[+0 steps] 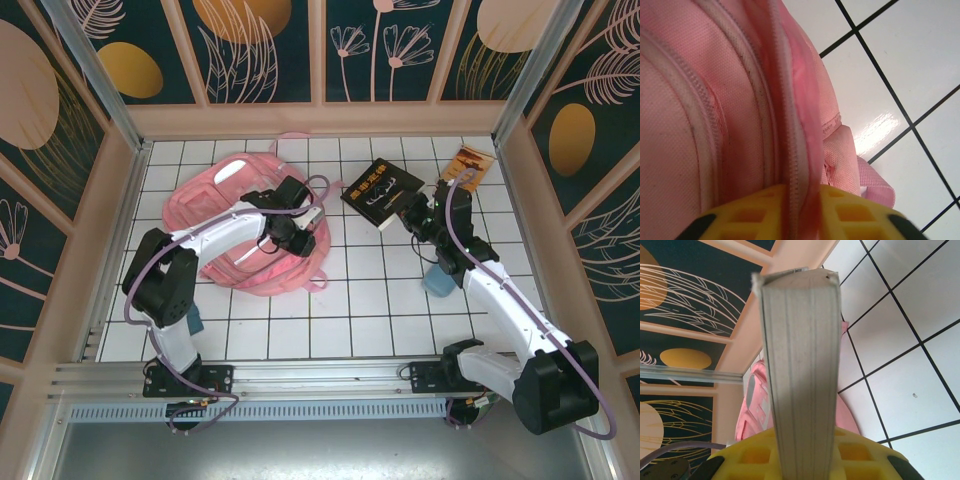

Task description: Pack books, pencil case, and school supplies into a backpack

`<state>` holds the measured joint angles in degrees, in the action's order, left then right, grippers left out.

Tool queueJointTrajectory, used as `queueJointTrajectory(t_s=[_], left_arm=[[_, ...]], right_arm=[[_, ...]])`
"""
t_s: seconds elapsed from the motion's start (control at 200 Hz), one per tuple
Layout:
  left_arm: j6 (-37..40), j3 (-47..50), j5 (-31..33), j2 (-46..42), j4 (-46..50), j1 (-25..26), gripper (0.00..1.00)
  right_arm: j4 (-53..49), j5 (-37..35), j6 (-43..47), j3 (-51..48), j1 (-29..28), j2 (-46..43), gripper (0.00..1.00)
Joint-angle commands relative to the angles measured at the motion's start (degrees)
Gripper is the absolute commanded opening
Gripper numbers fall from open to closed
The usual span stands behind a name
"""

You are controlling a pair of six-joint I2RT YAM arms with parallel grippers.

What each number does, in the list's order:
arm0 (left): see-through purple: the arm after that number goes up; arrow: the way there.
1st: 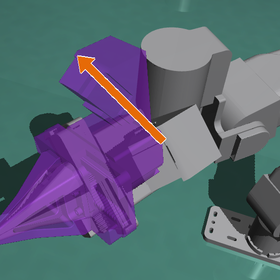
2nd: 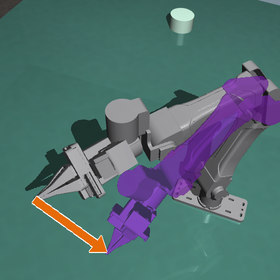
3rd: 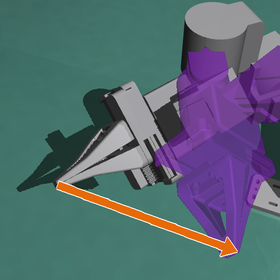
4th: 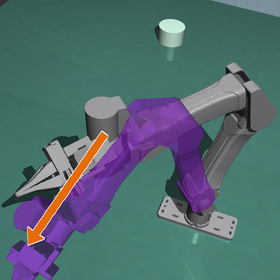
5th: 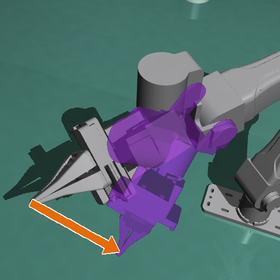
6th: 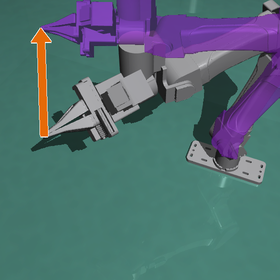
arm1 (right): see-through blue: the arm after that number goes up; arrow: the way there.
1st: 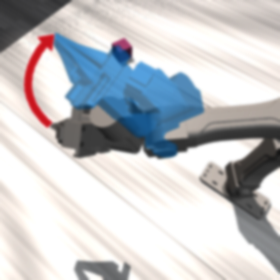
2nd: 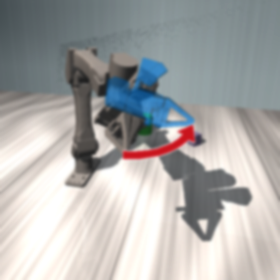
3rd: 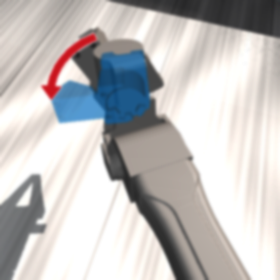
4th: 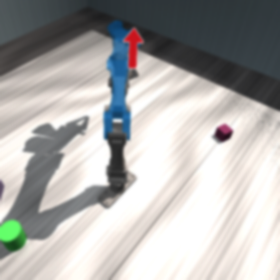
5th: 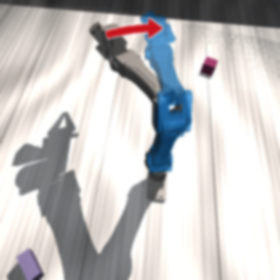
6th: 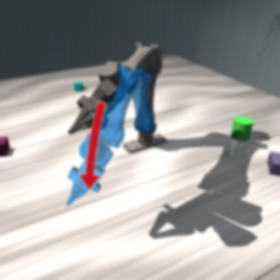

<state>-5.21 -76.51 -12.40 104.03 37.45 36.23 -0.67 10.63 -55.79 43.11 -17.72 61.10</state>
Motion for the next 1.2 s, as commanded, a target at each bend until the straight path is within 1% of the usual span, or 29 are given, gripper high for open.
queueJointTrajectory(t_s=[0.0, 0.05, 0.155, 0.285, 0.35, 0.415, 0.44, 0.596, 0.691, 0.781, 0.871, 0.996, 1.126, 1.186, 1.196], left_arm=[[1.7, -3.1, 1.96, 0.34, 1.68, -0.01, 0.16], [1.78, -3.84, 1.87, -0.15, 1.84, -0.02, 0.13], [1.19, -5.06, 1.49, -1.57, 1.99, 0.01, 0.0], [-0.5, -6.14, 3.21, -3.66, 1.82, -0.01, 0.0], [-2.01, -6.7, 5.12, -5.04, 1.13, 0.03, 0.0], [-3.46, -7.54, 7.6, -5.49, 0.42, -0.01, 0.0], [-4.2, -7.9, 8.97, -7.6, 0.17, 0.03, 0.0], [-7.7, -9.09, 17.25, -11.94, -3.51, 0.03, 0.0], [-9.3, -9.09, 23.97, -14.44, -6.27, 0.05, 0.0], [-10.17, -8.09, 28.21, -16.72, -9.8, 0.01, 0.0], [-10.08, -7.28, 28.2, -18.46, -13.4, 0.01, 0.0], [-10.25, -6.34, 26.35, -20.27, -17.83, 0.05, 0.0], [-10.25, -6.11, 25.37, -21.23, -20.89, 0.07, 0.0], [-10.23, -6.07, 25.39, -21.57, -21.55, -0.01, 0.0], [-10.18, -6.03, 25.41, -21.65, -21.65, 0.03, 0.0]], right_arm=[[3.25, 1.17, 1.3, 0.56, 0.32, -2.81, 0.05], [2.95, 1.06, 1.45, 0.48, 0.36, -3.19, 0.05], [2.35, 0.62, 1.73, 0.23, 0.31, -3.87, 0.05], [1.86, 0.75, 1.82, -0.35, 0.39, -4.58, 0.05], [1.72, 1.2, 1.84, -0.77, 0.39, -4.92, 0.05], [1.77, 1.85, 1.76, -1.25, 0.27, -5.11, 0.05], [1.99, 2.45, 1.81, -1.61, 0.22, -5.13, 0.05], [4.29, 6.71, 1.84, -3.49, -1.34, -6.22, 0.05], [7.2, 9.7, 1.9, -4.6, -3.09, -7.33, 0.05], [11.34, 13.3, 0.99, -6.24, -4.46, -7.95, 0.05], [15.86, 15.67, -0.85, -7.42, -6.4, -7.22, 0.05], [19.84, 16.08, -3.1, -7.52, -9.33, -3.95, 0.05], [27.48, 16.06, -6.51, -6.81, -12.69, 1.99, 0.05], [29.4, 15.36, -7.31, -5.38, -13.31, 4.87, 0.05], [29.67, 15.2, -7.38, -5.05, -14.17, 5.36, 0.05]])
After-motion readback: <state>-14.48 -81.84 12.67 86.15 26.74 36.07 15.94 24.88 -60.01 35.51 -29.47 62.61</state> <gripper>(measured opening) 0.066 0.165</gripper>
